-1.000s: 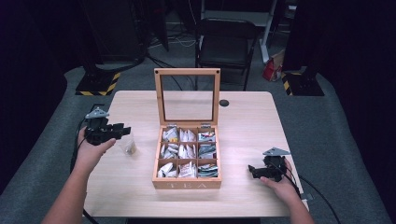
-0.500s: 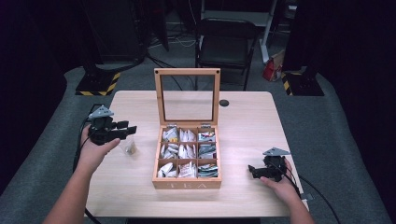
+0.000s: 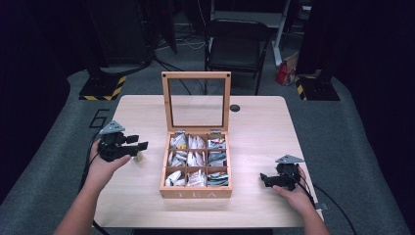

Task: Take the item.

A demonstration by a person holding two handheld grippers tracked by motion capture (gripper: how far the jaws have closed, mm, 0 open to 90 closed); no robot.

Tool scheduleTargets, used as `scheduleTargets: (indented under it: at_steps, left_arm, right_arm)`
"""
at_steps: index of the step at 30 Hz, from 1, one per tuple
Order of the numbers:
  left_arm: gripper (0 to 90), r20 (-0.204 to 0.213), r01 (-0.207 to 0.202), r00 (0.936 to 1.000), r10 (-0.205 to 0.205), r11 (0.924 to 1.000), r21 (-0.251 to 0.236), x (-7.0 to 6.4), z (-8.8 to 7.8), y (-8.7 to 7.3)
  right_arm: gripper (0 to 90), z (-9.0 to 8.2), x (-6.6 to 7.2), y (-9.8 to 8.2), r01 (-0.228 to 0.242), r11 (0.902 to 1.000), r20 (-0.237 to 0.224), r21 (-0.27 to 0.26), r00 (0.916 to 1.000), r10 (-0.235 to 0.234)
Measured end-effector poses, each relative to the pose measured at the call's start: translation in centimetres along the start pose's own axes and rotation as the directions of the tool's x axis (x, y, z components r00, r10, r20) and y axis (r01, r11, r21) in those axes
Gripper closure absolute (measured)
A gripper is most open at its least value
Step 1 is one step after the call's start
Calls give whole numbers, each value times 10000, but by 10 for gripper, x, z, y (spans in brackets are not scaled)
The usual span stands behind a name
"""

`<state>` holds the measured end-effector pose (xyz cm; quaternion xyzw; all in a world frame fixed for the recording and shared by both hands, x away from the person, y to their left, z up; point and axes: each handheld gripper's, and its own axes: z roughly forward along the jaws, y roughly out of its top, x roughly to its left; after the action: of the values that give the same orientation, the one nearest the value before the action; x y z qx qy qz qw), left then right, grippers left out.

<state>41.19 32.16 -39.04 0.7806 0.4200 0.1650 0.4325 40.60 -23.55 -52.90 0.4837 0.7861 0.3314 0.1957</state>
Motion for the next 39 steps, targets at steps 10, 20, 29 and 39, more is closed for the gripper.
scheduleTargets:
  at_steps: [10,20,29,39]
  left_arm:
    - [432,130,-167,9998,164,9996,244,-11,6,-20]
    - [433,197,-182,9997,176,9993,341,-14,6,-41]
    - [441,308,-299,9991,285,9985,456,-11,9,-62]
    - [434,424,-65,9991,52,9995,301,-7,13,-77]
  right_arm:
    - [0,0,0,0,-3,10000,0,0,10000,3]
    - [0,0,0,0,-2,10000,1,7,10000,2]
    - [0,0,0,0,4,10000,3,6,10000,-4]
    - [0,0,0,0,0,10000,3,7,10000,0]
